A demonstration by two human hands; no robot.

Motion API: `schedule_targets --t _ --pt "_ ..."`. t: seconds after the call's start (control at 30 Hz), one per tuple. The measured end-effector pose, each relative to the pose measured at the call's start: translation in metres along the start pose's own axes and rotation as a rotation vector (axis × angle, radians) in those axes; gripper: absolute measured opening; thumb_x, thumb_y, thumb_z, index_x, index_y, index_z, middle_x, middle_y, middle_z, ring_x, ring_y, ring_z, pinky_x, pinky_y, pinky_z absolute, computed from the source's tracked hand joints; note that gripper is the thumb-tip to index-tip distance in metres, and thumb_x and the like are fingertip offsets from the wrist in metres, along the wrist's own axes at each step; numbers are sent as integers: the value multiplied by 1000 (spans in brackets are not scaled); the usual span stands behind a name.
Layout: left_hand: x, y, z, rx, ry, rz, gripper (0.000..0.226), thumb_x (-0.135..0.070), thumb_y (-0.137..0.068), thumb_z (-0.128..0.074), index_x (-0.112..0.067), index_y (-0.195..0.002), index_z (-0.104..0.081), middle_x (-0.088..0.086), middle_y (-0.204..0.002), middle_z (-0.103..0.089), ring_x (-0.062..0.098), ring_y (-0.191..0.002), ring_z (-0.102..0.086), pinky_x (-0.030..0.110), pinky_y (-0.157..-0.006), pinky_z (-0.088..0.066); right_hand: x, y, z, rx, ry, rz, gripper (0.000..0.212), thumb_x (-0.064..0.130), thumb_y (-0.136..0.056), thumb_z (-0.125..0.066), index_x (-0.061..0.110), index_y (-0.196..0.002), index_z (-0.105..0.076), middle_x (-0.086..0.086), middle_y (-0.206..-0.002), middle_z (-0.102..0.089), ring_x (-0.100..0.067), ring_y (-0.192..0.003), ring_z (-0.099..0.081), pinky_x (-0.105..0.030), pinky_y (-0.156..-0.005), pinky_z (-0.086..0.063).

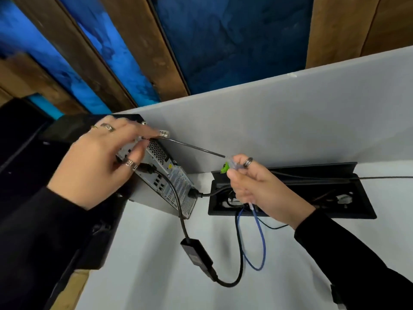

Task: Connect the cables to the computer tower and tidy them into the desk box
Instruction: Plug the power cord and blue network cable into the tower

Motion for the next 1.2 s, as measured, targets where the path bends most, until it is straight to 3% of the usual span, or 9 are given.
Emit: schedule_targets --t 0.13,0.3,0.43,0.57,0.63,0.73,0.9,1.03,1.2 --pt "18 -15 -11 59 -162 -67 32 -23 -89 -41 -11 -103 -67 5 -99 -66 30 -85 -56 41 -76 -45 -3 -13 -10 20 -89 -66 22 41 -91 -45 22 -78 -44 0 -66 -21 -10 -54 -17 -23 -49 -13" --pt "45 -25 -17 84 -203 -41 33 -27 -88 -40 -15 -104 -67 4 -101 -66 28 -85 -54 44 -72 -47 -1 -26 -20 49 -87 -26 18 40 -91 -46 28 -78 -52 3 -65 -22 -13 -59 -15 -20 -48 -17" --pt "64 -28 -23 107 -209 2 36 -32 -86 -39 -16 -106 -65 5 -108 -63 30 -93 -54 47 -80 -47 -1 -33 -27 39 -68 -18 19 34 -89 -46 35 -75 -58 3 -62 -20 -16 -60 -11 -25 -50 -13" --pt "71 -27 -24 96 -57 41 40 -41 -85 -44 -20 -115 -60 -2 -120 -55 16 -110 -48 26 -97 -36 -9 -36 -28 22 -21 -22 17 21 -97 -40 23 -86 -53 9 -57 -24 -9 -53 -16 -25 -49 -13" --pt "76 -28 -22 82 92 102 42 -45 -86 -44 -22 -119 -58 -7 -119 -52 6 -113 -45 10 -97 -30 -15 -37 -29 24 28 -18 17 20 -99 -38 20 -88 -51 10 -57 -24 -8 -51 -17 -25 -48 -14" --pt "84 -29 -23 60 180 177 37 -47 -89 -39 -32 -118 -55 -20 -107 -56 -1 -101 -50 1 -88 -31 -24 -39 -30 28 135 17 16 21 -98 -40 20 -87 -52 13 -55 -26 -6 -49 -20 -21 -45 -16" --pt "91 -30 -30 30 227 177 31 -46 -90 -38 -36 -115 -55 -34 -100 -54 -13 -101 -47 2 -86 -32 -33 -45 -35 -10 416 160 14 26 -97 -42 16 -94 -52 12 -56 -38 -3 -51 -32 -13 -51 -29" --pt "91 -32 -34 9 225 170 37 -44 -91 -37 -28 -117 -58 -13 -96 -56 -6 -96 -47 6 -84 -32 -36 -49 -35 -54 448 221 15 36 -93 -41 26 -90 -52 -2 -59 -33 -10 -52 -26 -28 -50 -27" --pt "94 -31 -36 6 225 187 40 -45 -91 -37 -26 -119 -59 -3 -101 -56 12 -100 -50 26 -88 -36 -44 -50 -38 -61 324 183 15 41 -91 -43 33 -92 -55 3 -58 -31 -13 -53 -26 -31 -50 -27"
Point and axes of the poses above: each hand's wrist, its own y-axis away from the middle knuckle, its own z-axis out of the back of the hand, x = y × z, the point moved 4 cm from there along -y, towards the middle knuckle
